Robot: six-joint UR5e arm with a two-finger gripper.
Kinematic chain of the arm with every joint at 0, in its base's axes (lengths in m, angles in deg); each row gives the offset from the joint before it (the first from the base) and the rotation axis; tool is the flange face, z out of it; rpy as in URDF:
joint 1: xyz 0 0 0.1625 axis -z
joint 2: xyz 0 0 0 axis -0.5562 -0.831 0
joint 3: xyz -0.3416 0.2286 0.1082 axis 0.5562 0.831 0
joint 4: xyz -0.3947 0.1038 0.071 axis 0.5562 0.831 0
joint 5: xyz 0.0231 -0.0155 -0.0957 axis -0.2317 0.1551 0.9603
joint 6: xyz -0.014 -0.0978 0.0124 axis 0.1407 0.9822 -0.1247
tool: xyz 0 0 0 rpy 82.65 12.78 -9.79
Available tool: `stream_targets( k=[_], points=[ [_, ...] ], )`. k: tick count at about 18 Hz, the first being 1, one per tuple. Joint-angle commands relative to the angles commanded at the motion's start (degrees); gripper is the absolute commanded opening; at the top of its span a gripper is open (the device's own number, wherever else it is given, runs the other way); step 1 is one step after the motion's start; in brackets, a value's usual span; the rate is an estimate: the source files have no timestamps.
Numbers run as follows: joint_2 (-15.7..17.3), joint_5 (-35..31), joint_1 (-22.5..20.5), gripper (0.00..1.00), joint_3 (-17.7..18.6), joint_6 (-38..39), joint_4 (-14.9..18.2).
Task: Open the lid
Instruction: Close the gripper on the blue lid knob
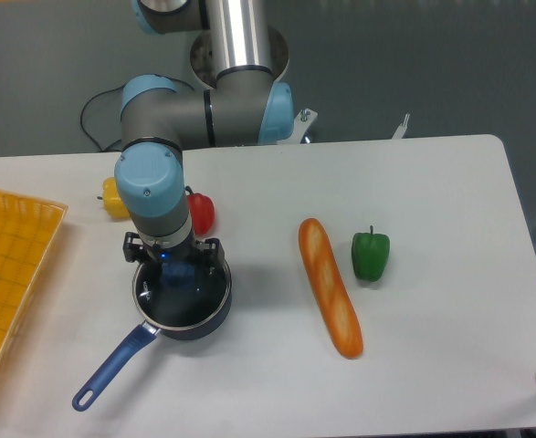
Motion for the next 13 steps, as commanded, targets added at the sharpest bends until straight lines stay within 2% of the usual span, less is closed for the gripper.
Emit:
stream_targets(
  k=[13],
  points=[
    [-0.44, 0.0, 0.53, 1.0, 0.09, 0.18, -0.79]
  ],
)
